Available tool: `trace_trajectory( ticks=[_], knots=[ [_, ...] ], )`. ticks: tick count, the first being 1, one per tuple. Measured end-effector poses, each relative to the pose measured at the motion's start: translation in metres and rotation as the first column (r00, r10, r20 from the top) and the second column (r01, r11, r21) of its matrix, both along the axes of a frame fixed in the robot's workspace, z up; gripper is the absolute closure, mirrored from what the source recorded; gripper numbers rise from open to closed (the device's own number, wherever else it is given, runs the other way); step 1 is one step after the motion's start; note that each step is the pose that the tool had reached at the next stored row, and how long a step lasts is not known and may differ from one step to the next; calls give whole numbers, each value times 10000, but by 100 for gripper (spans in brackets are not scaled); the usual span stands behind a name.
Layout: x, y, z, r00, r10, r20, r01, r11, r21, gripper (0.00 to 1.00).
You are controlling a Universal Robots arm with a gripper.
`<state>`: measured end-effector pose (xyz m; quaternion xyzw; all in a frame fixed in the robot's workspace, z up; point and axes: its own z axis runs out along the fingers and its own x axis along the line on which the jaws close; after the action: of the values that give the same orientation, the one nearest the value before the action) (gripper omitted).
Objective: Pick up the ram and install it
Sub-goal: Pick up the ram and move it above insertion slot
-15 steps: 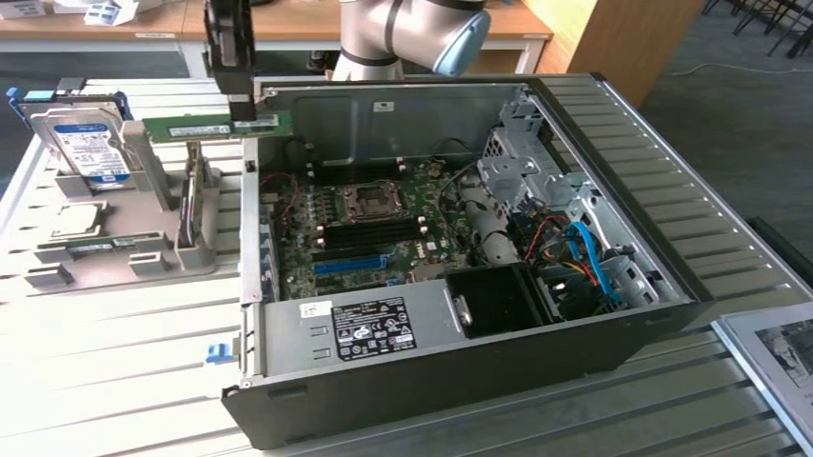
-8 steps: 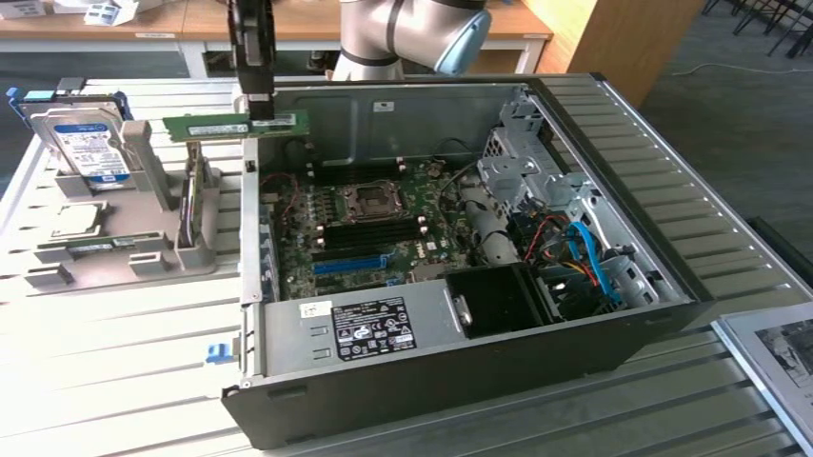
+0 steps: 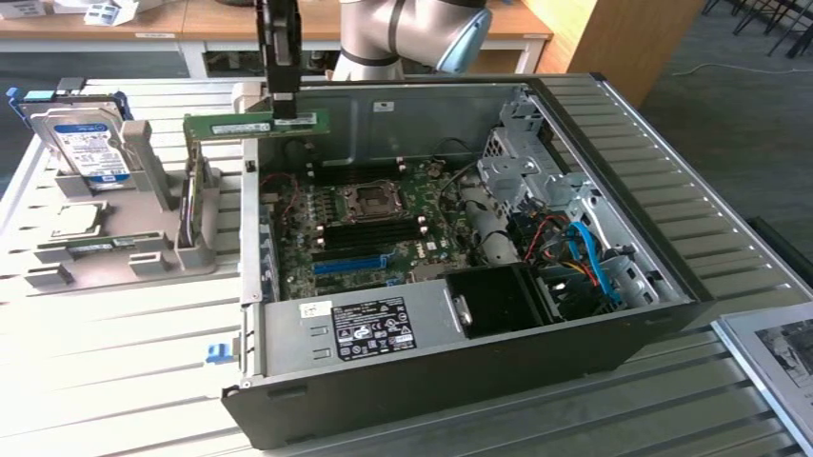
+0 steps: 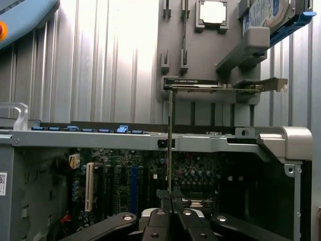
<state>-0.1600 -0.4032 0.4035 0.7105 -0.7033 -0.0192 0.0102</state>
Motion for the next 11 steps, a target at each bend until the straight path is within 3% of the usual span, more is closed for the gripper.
trace_trajectory(
  ticks=[11],
  knots=[
    [258,0,0,10000,0,1,0,10000,1,88]
  ],
)
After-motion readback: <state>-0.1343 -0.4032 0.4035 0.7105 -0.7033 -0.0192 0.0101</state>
